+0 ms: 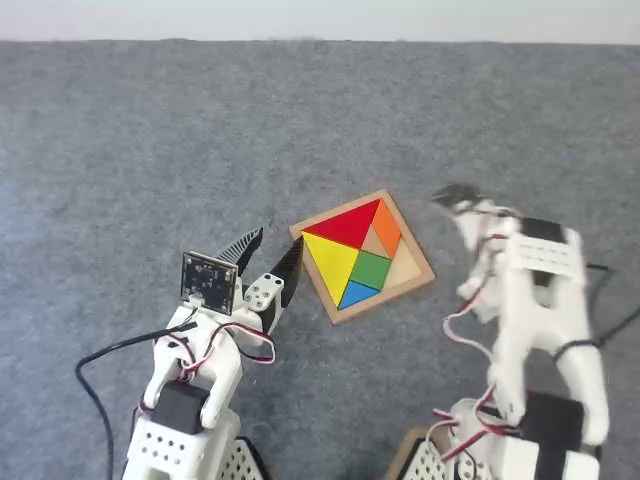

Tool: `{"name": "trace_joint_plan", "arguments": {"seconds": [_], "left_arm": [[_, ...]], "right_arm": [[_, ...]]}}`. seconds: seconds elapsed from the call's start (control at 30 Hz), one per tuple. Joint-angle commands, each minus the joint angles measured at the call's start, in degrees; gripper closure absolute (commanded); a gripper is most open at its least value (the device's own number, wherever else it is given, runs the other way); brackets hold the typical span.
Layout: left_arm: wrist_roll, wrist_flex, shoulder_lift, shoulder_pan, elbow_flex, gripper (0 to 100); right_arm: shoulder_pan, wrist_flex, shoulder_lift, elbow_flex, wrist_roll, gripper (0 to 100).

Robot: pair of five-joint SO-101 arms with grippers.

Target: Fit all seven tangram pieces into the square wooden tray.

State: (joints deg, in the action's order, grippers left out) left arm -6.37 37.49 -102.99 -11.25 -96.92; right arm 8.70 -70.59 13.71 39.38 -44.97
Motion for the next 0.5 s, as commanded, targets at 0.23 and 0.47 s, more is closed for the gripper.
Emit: {"name": "trace_joint_plan", "arguments": {"seconds": [0.23, 0.47], "left_arm": [[0.5, 0.1, -1.1, -0.4, 0.5, 80], [0.5, 0.2, -1.1, -0.4, 0.5, 80]], "right_arm": [[4.1, 4.8, -9.8, 1.6, -7.4, 77.5], [-6.6, 5.1, -12.7, 4.0, -1.8, 77.5]]}}
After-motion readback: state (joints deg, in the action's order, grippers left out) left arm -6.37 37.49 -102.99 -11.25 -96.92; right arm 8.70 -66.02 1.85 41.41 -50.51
